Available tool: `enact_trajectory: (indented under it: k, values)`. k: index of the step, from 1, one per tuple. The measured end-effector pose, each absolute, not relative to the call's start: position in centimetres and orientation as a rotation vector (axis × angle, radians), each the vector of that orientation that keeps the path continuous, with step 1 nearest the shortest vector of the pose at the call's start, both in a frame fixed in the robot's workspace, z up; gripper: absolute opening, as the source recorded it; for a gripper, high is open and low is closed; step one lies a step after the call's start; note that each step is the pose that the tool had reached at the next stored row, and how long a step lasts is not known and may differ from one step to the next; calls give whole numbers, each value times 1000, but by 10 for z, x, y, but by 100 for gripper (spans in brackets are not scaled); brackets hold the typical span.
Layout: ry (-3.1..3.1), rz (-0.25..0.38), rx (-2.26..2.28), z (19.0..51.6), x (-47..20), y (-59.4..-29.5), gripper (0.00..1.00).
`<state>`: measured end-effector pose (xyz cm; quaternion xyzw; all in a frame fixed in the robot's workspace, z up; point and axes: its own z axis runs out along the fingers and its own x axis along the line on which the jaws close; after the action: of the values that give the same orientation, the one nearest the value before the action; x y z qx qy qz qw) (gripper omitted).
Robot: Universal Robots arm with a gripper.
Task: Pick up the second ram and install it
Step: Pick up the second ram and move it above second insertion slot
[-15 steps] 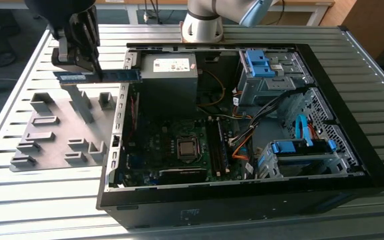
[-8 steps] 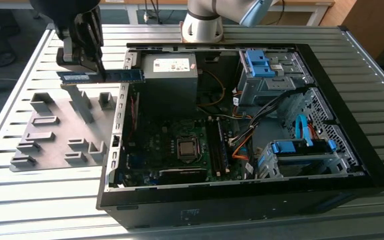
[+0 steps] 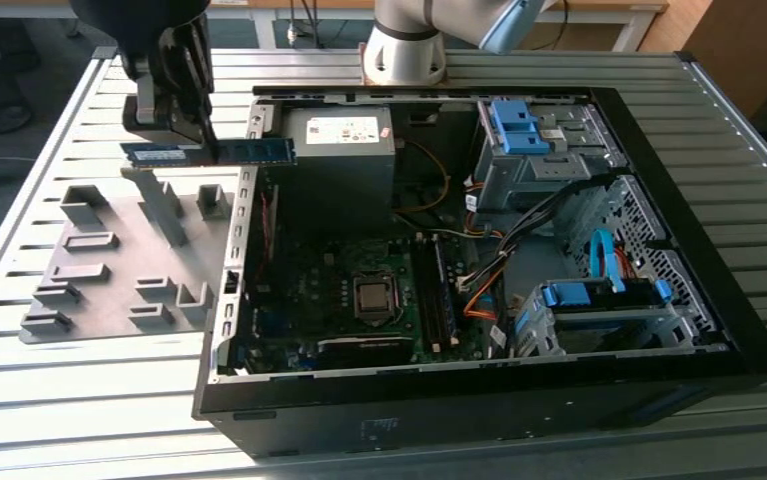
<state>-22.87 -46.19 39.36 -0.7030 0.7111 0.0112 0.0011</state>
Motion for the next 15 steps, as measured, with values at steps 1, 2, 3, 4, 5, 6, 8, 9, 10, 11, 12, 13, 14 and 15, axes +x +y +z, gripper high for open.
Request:
enact_trajectory:
  k: [1, 2, 3, 4, 5, 6, 8, 9, 10, 11, 12, 13, 14, 15]
  values:
    - [2233, 35, -2207, 394, -228, -462, 14]
    - [2233, 35, -2207, 394, -227, -462, 14]
    - [2233, 35, -2207, 394, -227, -462, 14]
    - [2232, 35, -2207, 393, -226, -462, 14]
    - [2233, 35, -2207, 393, -225, -462, 14]
    - [2232, 35, -2207, 393, -224, -462, 14]
    - [2233, 35, -2207, 393, -222, -462, 14]
    - [2232, 35, -2207, 393, -221, -462, 14]
    - [2233, 35, -2207, 393, -220, -462, 14]
    - [2233, 35, -2207, 393, -219, -462, 14]
    - [2233, 35, -2207, 393, -218, -462, 14]
    - [2233, 35, -2207, 393, -217, -462, 14]
    - [2233, 35, -2207, 393, -216, -462, 14]
    - [2233, 35, -2207, 393, -215, -462, 14]
